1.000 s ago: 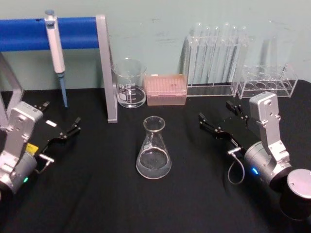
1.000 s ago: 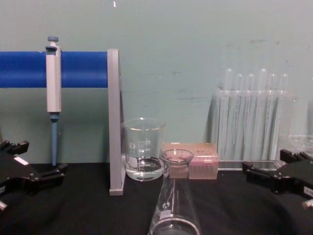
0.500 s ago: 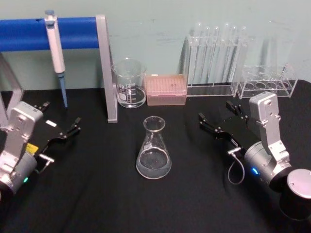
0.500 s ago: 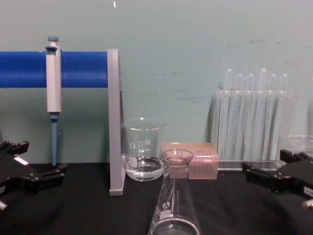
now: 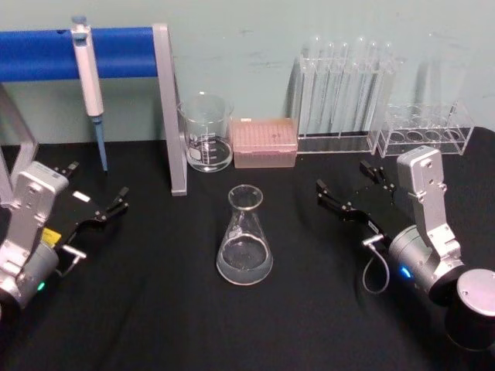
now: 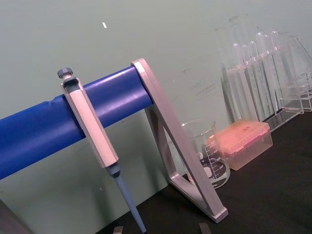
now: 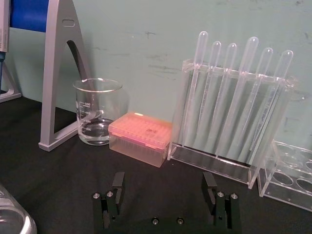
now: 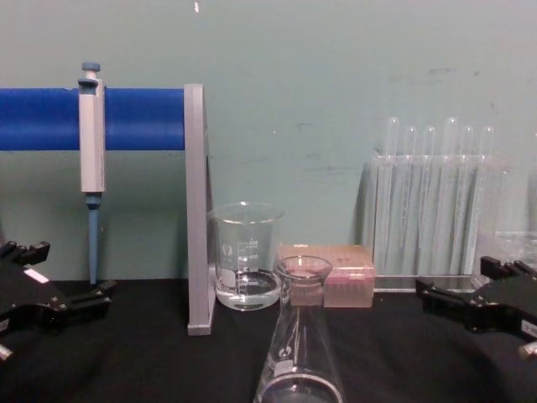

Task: Grasp the erlenmeyer flask with one hand, shake it three times, then place it back.

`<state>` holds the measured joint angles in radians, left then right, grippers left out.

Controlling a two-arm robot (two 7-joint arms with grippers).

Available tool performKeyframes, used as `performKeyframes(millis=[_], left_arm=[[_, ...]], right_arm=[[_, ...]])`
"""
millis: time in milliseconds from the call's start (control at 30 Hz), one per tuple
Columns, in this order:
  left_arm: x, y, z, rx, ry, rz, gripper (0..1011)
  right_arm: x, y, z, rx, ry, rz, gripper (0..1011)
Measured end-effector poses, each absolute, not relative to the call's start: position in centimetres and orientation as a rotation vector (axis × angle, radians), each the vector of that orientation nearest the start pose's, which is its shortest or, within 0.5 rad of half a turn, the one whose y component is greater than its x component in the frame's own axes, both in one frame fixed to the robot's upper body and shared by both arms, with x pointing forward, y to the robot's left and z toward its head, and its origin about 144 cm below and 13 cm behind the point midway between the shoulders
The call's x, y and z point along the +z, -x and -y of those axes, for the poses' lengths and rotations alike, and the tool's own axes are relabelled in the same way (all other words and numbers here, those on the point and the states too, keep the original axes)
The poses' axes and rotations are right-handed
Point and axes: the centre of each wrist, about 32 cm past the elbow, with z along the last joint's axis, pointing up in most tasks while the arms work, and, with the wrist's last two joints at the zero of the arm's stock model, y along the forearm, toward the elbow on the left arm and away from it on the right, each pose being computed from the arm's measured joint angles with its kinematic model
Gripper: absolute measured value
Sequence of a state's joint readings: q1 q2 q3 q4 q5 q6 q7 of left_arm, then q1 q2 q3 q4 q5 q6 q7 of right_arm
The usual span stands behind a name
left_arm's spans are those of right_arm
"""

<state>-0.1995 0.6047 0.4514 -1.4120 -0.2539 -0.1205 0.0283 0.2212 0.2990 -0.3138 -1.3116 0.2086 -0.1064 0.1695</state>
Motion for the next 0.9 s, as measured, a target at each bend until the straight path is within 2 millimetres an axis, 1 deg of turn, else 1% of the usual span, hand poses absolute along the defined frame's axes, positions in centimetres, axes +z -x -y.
performKeyframes(millis=[900], left_arm=[[113.98, -48.86, -30.97, 1.248, -0.304, 0.285, 1001]], right_arm=[[112.53, -50.97, 24.61, -1.17, 0.117, 0.096, 1002]])
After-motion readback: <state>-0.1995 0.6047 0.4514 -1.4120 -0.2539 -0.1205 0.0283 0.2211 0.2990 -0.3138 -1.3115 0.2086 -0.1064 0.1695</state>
